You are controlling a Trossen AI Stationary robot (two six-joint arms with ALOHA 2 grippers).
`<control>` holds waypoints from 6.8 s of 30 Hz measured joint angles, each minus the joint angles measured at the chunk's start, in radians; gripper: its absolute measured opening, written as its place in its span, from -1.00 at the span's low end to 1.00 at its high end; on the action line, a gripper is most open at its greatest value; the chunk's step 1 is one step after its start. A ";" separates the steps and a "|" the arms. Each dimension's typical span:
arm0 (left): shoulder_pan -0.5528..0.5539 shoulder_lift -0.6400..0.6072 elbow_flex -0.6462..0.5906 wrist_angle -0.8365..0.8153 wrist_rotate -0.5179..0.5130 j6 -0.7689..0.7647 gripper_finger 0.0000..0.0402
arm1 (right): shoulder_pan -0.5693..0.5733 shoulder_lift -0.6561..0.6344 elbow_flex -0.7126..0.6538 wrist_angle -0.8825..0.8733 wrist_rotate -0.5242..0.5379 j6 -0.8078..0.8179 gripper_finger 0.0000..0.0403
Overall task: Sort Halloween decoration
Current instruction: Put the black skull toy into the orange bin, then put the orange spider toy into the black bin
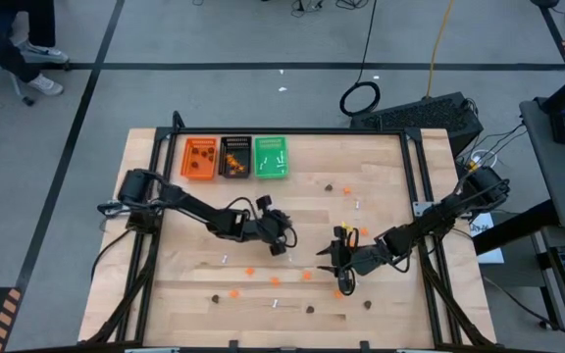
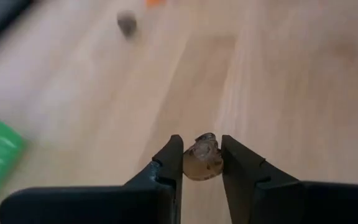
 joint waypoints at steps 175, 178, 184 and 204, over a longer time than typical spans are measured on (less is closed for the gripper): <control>-0.176 -0.458 -0.064 -0.293 -0.156 -0.188 -0.22 | -0.138 -0.280 0.062 -1.175 -0.163 0.357 -0.20; -0.176 -0.458 -0.064 -0.291 -0.155 -0.189 -0.22 | -0.163 -0.286 0.018 -1.130 -0.166 0.358 -0.20; -0.176 -0.458 -0.064 -0.291 -0.155 -0.189 -0.22 | -0.202 -0.287 -0.008 -1.077 -0.192 0.317 -0.20; -0.203 -0.458 -0.064 -0.283 -0.147 -0.179 -0.22 | -0.261 -0.286 -0.010 -0.948 -0.216 0.235 -0.99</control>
